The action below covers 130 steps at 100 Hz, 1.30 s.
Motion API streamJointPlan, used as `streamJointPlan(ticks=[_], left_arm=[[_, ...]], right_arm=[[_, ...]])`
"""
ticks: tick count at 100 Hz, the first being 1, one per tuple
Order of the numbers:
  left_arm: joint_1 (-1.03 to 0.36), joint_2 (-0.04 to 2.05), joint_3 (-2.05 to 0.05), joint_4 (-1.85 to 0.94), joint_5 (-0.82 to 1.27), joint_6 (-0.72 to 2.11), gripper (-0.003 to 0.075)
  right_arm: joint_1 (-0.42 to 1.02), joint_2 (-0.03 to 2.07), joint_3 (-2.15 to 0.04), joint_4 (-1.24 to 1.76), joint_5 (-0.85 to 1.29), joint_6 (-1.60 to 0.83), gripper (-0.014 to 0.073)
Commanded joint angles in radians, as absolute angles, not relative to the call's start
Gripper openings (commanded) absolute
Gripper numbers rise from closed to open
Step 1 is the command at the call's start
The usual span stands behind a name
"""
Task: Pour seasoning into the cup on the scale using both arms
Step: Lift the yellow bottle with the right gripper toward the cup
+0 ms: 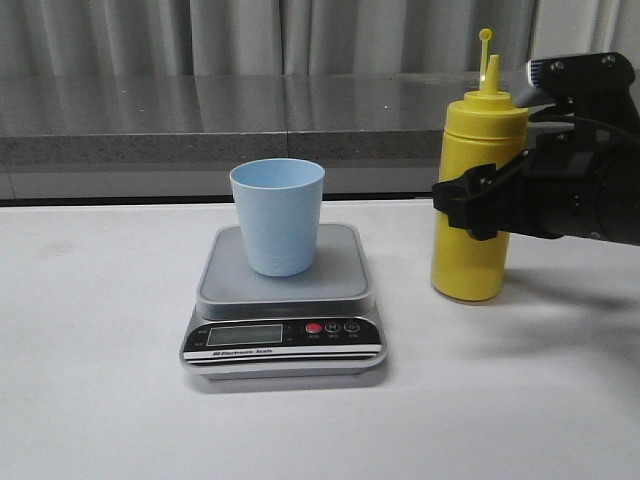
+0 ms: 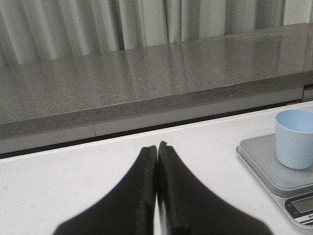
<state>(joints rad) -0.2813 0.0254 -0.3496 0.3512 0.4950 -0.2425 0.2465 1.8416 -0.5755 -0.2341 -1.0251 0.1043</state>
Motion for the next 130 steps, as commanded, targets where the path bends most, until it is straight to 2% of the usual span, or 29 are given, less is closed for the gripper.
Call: streamJointPlan(ticks=[1,41,56,96,130], left_arm=[[-0.278,0.04,-0.377,0.364,0.415,-0.252,-0.002],[-0.278,0.04,-0.377,0.364,0.415,-0.252,-0.002],[-0.278,0.04,-0.377,0.364,0.415,-0.252,-0.002],[-0.278,0.04,-0.377,0.364,0.415,-0.252,-0.002],[-0.278,0.04,-0.377,0.364,0.415,-0.252,-0.002]], right_arm=[[0.248,1.764,-0.596,-0.259,-1.124,0.104,0.0216],[0.248,1.632,-0.623,-0.285,-1.014,0.093,0.0216],[0.248,1.623,-0.675,-0.409,-0.941,0.011,0.0216],[0.328,1.623,-0.913,-0.576,-0.468,-0.032,0.0216],[0.384,1.623,-1.014,-0.835,-0.233,-0.032,0.0216]])
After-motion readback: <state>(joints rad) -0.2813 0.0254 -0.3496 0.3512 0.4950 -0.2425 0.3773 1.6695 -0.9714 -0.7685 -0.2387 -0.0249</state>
